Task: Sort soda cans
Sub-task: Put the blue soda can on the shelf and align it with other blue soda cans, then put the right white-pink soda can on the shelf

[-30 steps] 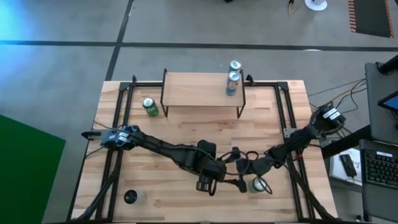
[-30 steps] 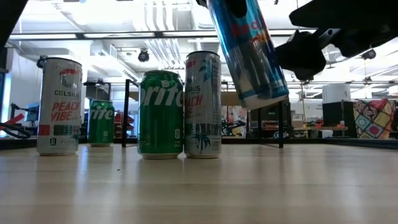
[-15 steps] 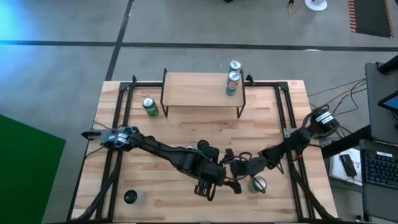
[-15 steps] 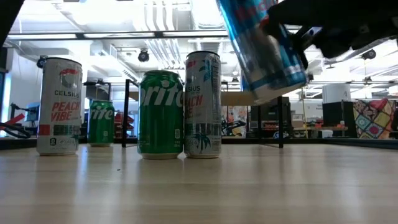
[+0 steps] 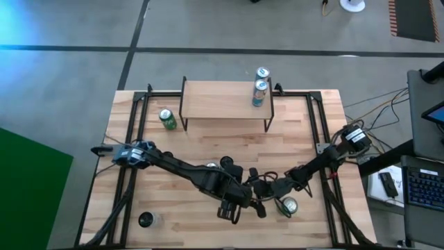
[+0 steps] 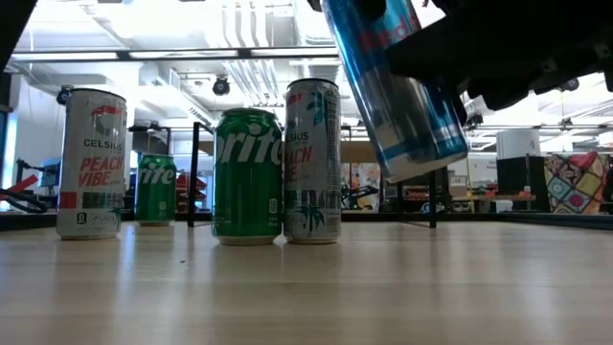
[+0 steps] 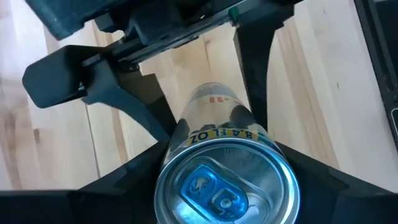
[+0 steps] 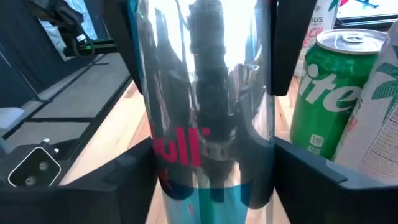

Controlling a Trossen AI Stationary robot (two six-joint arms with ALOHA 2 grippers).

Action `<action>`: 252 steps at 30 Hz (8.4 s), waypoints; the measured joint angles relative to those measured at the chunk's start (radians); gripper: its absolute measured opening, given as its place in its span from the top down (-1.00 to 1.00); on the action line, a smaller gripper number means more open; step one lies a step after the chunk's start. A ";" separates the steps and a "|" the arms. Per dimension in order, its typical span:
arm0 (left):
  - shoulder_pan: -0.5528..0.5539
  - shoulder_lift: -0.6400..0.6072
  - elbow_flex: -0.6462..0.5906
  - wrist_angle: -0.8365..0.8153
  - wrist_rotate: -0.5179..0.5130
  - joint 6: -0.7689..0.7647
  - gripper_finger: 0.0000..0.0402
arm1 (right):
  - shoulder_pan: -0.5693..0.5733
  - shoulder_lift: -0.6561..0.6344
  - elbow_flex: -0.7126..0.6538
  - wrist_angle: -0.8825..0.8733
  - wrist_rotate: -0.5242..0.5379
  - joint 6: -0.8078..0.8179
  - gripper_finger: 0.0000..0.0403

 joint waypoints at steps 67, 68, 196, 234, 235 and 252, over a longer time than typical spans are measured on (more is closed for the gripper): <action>0.016 -0.471 -1.296 1.825 -0.293 0.141 -0.09 | -0.156 -0.016 -0.076 0.615 -0.150 -0.334 -0.28; 0.017 -0.472 -1.296 1.818 -0.292 0.138 -0.09 | -0.156 -0.017 -0.076 0.607 -0.150 -0.333 -0.28; 0.111 -0.548 -1.272 1.757 -0.526 0.241 -0.53 | -1.021 -0.743 0.160 -0.909 -0.435 -0.291 -0.16; 0.099 -0.665 -1.276 1.509 -0.613 0.155 -0.53 | -1.065 -0.843 0.160 -0.927 -0.426 -0.176 -0.55; 0.094 -0.680 -1.279 1.467 -0.631 0.133 -0.53 | -1.065 -0.864 0.160 -0.946 -0.426 -0.171 -0.54; -0.083 -0.724 -1.308 1.119 -0.657 -0.208 -0.29 | -0.589 -1.009 0.023 -1.041 -0.241 -0.116 -0.34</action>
